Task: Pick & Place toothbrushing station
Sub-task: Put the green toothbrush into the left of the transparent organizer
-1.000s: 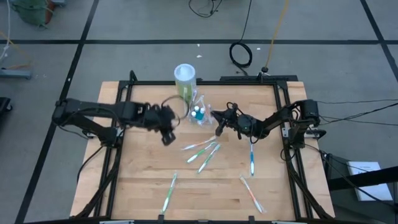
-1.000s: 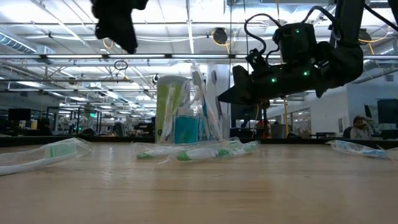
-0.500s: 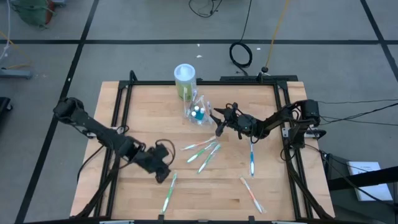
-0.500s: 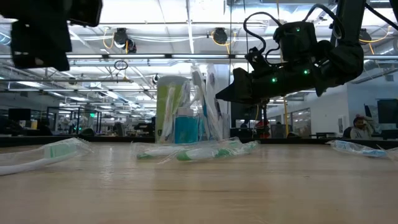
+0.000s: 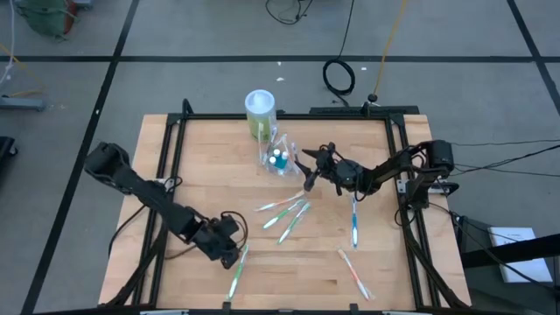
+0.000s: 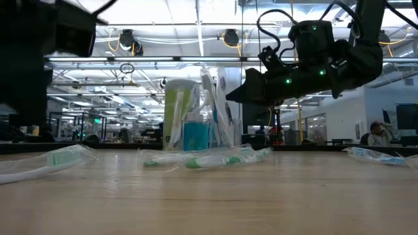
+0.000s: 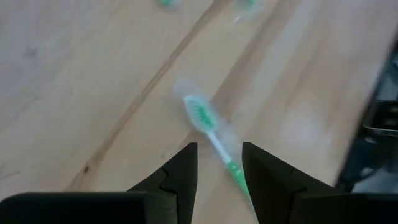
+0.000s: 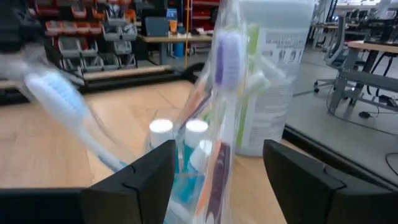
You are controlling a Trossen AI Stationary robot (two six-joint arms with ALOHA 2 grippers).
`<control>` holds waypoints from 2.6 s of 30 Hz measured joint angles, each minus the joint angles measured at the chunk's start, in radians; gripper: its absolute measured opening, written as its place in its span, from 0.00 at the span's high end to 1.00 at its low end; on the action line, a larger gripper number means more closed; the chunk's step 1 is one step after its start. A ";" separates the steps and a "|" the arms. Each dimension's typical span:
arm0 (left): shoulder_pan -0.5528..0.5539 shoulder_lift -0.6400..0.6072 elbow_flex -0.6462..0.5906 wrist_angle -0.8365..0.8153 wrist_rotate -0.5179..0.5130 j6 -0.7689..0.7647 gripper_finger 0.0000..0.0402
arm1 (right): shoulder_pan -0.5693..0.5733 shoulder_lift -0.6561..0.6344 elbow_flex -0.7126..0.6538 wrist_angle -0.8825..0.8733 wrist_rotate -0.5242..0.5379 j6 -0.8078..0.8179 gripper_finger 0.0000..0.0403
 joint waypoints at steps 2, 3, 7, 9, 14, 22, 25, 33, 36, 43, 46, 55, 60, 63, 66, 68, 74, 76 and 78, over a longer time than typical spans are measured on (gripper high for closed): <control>0.000 0.041 0.000 0.000 0.007 -0.017 0.67 | 0.000 -0.005 -0.001 -0.004 0.000 -0.003 0.42; 0.000 0.061 0.000 0.008 0.012 -0.018 0.66 | 0.000 -0.007 -0.001 0.002 0.000 -0.005 0.42; 0.000 0.117 0.000 0.067 0.020 0.013 0.59 | 0.000 -0.005 0.000 -0.003 0.000 -0.007 0.41; 0.000 0.138 0.000 0.099 0.020 0.019 0.54 | 0.000 -0.006 0.000 0.001 0.000 -0.007 0.41; 0.011 0.192 0.001 0.168 -0.004 0.027 0.45 | 0.000 -0.006 0.000 0.001 -0.001 -0.007 0.42; 0.016 0.246 0.005 0.176 0.000 0.086 0.51 | 0.000 -0.006 0.000 -0.001 -0.003 -0.007 0.41; 0.018 0.234 0.003 0.164 0.002 0.083 0.63 | 0.000 -0.006 0.000 0.000 -0.003 -0.007 0.41; 0.057 0.159 -0.005 0.126 0.024 0.086 0.93 | 0.000 -0.006 0.000 -0.002 -0.003 0.001 0.42; 0.088 0.106 -0.002 0.134 -0.019 0.168 0.98 | 0.000 -0.006 0.000 -0.002 -0.004 0.001 0.42; 0.202 -0.050 -0.001 0.111 -0.422 0.361 0.96 | 0.000 -0.006 0.000 -0.040 -0.004 0.041 0.42; 0.264 -0.127 -0.001 0.157 -0.683 0.526 0.99 | 0.000 -0.006 0.000 -0.060 -0.004 0.056 0.42; 0.540 -0.223 0.000 0.664 -0.606 1.266 0.97 | 0.000 -0.006 0.000 -0.082 -0.004 0.054 0.42; 0.709 -0.148 0.000 0.815 -0.506 1.408 0.98 | 0.000 -0.006 0.000 -0.096 -0.004 0.054 0.42; 0.788 -0.092 0.000 0.831 -0.496 1.363 0.98 | 0.000 -0.006 0.000 -0.115 -0.006 0.056 0.42; 0.829 0.000 0.000 0.862 -0.435 1.284 0.99 | 0.000 -0.006 0.000 -0.136 -0.055 0.099 0.43; 0.836 0.061 -0.001 0.910 -0.409 1.268 0.98 | 0.000 -0.006 0.000 -0.152 -0.107 0.124 0.43; 0.819 0.167 0.000 0.921 -0.507 1.122 0.98 | 0.025 -0.006 0.000 -0.169 -0.135 0.161 0.43; 0.805 0.176 0.000 0.868 -0.556 1.100 0.99 | 0.041 -0.006 0.000 -0.174 -0.135 0.159 0.44; 0.791 0.174 0.000 0.823 -0.580 1.098 0.99 | 0.054 -0.006 0.000 -0.189 -0.136 0.158 0.44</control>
